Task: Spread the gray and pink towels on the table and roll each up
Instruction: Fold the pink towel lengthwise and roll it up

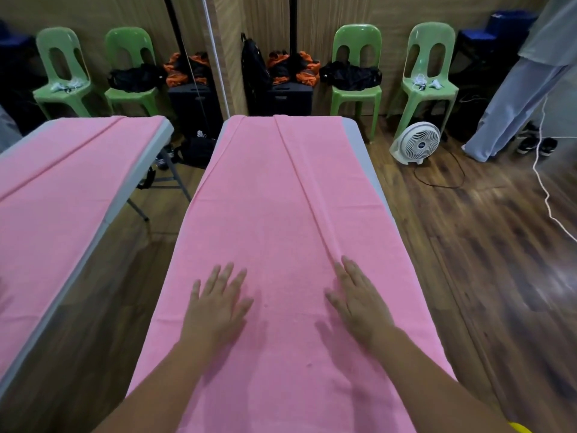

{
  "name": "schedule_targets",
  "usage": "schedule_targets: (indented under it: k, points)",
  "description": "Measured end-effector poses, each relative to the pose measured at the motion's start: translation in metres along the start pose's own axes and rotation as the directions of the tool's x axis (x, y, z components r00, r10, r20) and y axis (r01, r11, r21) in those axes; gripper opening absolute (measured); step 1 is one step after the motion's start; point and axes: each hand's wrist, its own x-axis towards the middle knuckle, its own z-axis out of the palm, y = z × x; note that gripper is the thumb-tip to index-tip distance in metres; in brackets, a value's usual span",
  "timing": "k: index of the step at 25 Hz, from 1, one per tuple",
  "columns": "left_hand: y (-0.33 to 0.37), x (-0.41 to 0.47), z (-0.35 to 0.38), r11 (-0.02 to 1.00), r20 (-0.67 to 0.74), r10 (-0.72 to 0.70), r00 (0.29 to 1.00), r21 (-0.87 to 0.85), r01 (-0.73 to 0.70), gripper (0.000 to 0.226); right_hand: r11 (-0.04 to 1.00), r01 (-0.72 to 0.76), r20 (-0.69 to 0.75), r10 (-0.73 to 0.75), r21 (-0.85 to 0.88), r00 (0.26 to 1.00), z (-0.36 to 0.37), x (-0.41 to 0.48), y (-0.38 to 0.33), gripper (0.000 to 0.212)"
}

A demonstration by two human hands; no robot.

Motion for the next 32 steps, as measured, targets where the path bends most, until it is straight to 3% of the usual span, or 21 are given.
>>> schedule_targets:
  k: [5,10,14,16,20,22,25,28,32]
  points:
    - [-0.062,0.020,0.019,0.996,0.042,-0.039,0.998,0.077,0.036,0.065,0.982,-0.106,0.006,0.108,-0.159,0.994,0.005,0.018,0.085,0.099]
    - [-0.066,0.018,0.018,0.996,0.022,-0.043,0.999,0.076,0.041,0.066,0.941,-0.267,-0.039,0.265,-0.209,0.963,-0.006,-0.001,0.132,0.079]
    - [-0.062,0.017,0.015,0.995,0.056,-0.081,0.995,0.053,0.078,0.069,0.908,-0.332,-0.066,0.326,-0.256,0.943,-0.009,0.002,0.104,0.078]
    - [-0.030,0.014,0.011,0.997,0.021,-0.077,0.997,-0.004,0.077,0.067,0.932,-0.224,-0.063,0.215,-0.286,0.975,0.001,0.006,0.053,0.073]
    - [0.065,-0.040,0.024,0.982,-0.015,0.172,0.985,-0.077,-0.172,0.063,0.964,0.179,-0.011,-0.184,-0.196,0.983,0.070,-0.027,-0.075,0.067]
    - [0.068,-0.088,0.040,0.989,0.016,0.125,0.992,-0.081,-0.124,0.065,0.953,0.231,0.053,-0.224,-0.195,0.973,0.085,-0.068,-0.089,0.066]
    - [0.025,-0.152,0.050,1.000,0.039,0.014,0.999,-0.007,-0.013,0.067,0.962,0.165,0.041,-0.160,-0.218,0.986,0.075,-0.137,-0.028,0.070]
    - [-0.025,-0.189,0.040,0.993,0.043,-0.111,0.993,0.039,0.109,0.067,0.972,0.009,0.004,-0.008,-0.236,1.000,0.041,-0.189,0.048,0.071]
    - [-0.051,-0.204,0.031,0.980,0.042,-0.200,0.979,0.018,0.200,0.066,0.958,-0.150,0.010,0.157,-0.245,0.988,0.019,-0.217,0.084,0.071]
